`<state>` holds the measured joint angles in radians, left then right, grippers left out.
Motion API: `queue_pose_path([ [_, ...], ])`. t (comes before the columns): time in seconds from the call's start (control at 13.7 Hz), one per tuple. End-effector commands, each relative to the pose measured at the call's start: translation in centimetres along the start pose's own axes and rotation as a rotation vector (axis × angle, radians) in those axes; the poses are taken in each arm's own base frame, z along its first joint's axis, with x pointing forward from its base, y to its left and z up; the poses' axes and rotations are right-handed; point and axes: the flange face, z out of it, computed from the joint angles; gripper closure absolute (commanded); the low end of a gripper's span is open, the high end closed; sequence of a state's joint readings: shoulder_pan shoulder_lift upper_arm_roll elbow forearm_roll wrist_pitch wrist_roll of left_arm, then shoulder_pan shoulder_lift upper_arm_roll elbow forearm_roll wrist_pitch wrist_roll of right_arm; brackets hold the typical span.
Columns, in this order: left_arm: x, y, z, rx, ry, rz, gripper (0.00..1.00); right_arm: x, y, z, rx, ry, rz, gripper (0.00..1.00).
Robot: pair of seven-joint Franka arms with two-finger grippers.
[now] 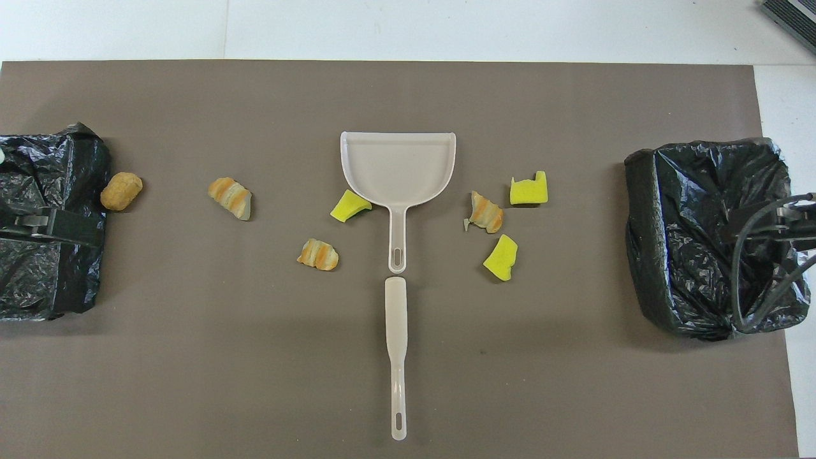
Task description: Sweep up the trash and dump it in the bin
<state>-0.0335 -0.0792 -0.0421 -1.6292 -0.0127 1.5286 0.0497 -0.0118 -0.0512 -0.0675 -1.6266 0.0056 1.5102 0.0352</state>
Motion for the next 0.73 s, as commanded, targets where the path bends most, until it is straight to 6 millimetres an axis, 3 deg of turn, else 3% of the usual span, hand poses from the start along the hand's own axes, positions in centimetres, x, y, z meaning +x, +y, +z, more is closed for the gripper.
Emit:
queue_pose_path([
  [0.0,-0.6,0.2,-0.4,-0.013,0.005,0.012,0.00,0.1,-2.6,0.3,-0.011,0.048,-0.132,0.00],
  [0.15,-0.6,0.4,-0.3,-0.016,0.004,0.013,0.00,1.0,-5.3,2.2,-0.026,0.037,-0.162,0.00],
  [0.37,-0.4,1.1,0.6,-0.058,0.007,0.018,0.00,3.6,-12.3,6.2,-0.027,0.061,-0.067,0.00],
  [0.66,-0.8,6.5,4.7,-0.060,0.043,0.099,0.00,5.5,-20.8,10.6,-0.005,0.076,-0.012,0.00],
])
